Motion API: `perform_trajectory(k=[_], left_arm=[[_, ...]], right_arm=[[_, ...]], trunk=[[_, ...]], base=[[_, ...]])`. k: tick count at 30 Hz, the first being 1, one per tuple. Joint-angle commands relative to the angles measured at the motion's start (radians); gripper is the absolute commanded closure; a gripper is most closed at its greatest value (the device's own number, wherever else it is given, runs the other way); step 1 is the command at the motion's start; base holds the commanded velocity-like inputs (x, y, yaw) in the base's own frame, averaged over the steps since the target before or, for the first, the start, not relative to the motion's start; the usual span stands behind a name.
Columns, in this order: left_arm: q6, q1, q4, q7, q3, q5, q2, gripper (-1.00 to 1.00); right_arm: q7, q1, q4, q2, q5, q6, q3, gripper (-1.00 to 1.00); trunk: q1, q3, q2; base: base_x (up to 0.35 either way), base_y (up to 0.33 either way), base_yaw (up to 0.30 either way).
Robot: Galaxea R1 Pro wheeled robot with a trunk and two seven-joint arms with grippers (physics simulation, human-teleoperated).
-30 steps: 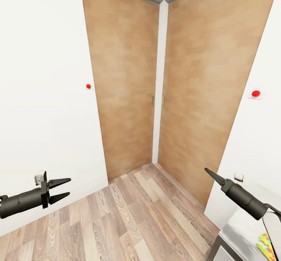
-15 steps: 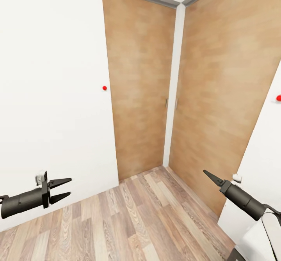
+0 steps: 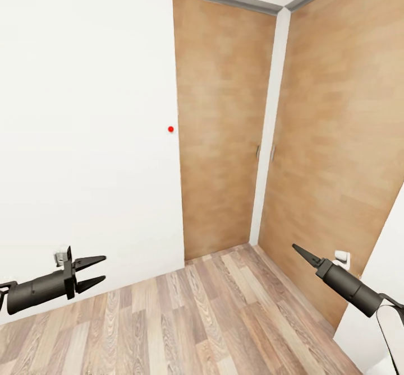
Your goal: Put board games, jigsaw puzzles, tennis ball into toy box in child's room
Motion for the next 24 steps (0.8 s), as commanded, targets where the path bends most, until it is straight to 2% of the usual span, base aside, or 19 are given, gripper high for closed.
perform_trajectory(k=[1, 9, 16, 24], left_arm=[[0.001, -0.001, 0.001, -0.007, -0.002, -0.005, -0.001, -1.0], [0.001, -0.001, 0.001, -0.004, -0.003, -0.005, -0.006, -1.0], [0.001, -0.001, 0.001, -0.004, -0.004, -0.005, -0.009, -1.0], [0.001, -0.001, -0.006, -0.006, 0.008, -0.005, -0.009, -1.0]], right_arm=[[0.001, 0.0, 0.0, 0.0, -0.004, 0.007, -0.001, -1.0], [0.001, 0.0, 0.0, 0.0, -0.004, 0.007, -0.001, -1.0], [0.001, 0.0, -0.001, 0.0, -0.004, 0.007, 0.0, -1.0], [0.001, 0.0, 0.001, 0.0, -0.004, 0.007, 0.0, -1.0]], trunk=[[0.0, 0.0, -0.001], [0.0, 0.002, -0.001], [0.0, 0.0, -0.001], [0.0, -0.008, -0.001]], base=[[0.0, 0.0, 0.117], [-0.043, -0.019, 0.045], [-0.045, -0.156, 0.014], [-0.007, -0.053, 0.125]])
